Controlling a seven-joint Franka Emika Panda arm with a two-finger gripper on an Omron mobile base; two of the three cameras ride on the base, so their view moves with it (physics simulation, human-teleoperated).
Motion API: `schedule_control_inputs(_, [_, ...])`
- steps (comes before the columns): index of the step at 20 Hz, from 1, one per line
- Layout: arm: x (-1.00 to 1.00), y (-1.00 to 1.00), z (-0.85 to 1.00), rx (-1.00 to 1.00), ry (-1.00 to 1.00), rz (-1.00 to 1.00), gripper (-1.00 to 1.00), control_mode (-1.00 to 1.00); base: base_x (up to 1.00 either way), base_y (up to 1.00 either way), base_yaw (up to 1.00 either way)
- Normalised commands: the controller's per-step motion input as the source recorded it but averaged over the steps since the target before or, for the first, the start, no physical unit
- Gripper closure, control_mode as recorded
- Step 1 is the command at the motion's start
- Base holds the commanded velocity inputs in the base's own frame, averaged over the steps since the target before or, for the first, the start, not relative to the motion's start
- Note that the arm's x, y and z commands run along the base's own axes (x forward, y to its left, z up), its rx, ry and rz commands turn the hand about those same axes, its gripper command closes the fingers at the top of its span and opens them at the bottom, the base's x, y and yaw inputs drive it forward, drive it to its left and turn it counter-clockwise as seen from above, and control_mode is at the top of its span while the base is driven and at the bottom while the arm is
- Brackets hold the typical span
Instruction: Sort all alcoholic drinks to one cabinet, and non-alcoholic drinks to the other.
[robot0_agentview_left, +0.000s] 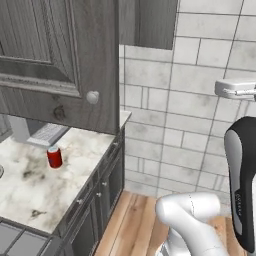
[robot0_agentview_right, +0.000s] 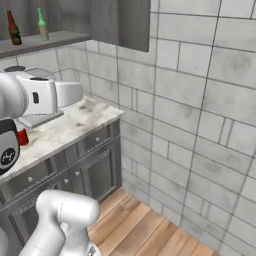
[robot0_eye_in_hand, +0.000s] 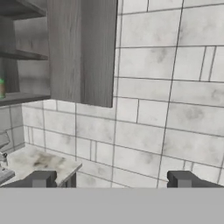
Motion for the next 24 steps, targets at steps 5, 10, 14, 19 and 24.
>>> schedule_control_inputs(5, [0.00, 0.00, 0.00, 0.00, 0.00, 0.00, -1.00, 1.00, 0.61, 0.02, 0.24])
schedule_control_inputs(10, [0.00, 0.00, 0.00, 0.00, 0.00, 0.00, -1.00, 1.00, 0.46, 0.07, 0.26])
schedule_control_inputs(14, [0.00, 0.00, 0.00, 0.00, 0.00, 0.00, -1.00, 1.00, 0.29, 0.03, 0.31])
schedule_control_inputs(19, [0.00, 0.00, 0.00, 0.00, 0.00, 0.00, -1.00, 1.00, 0.27, 0.00, 0.37])
schedule_control_inputs(24, [0.00, 0.00, 0.00, 0.00, 0.00, 0.00, -1.00, 1.00, 0.36, 0.00, 0.38])
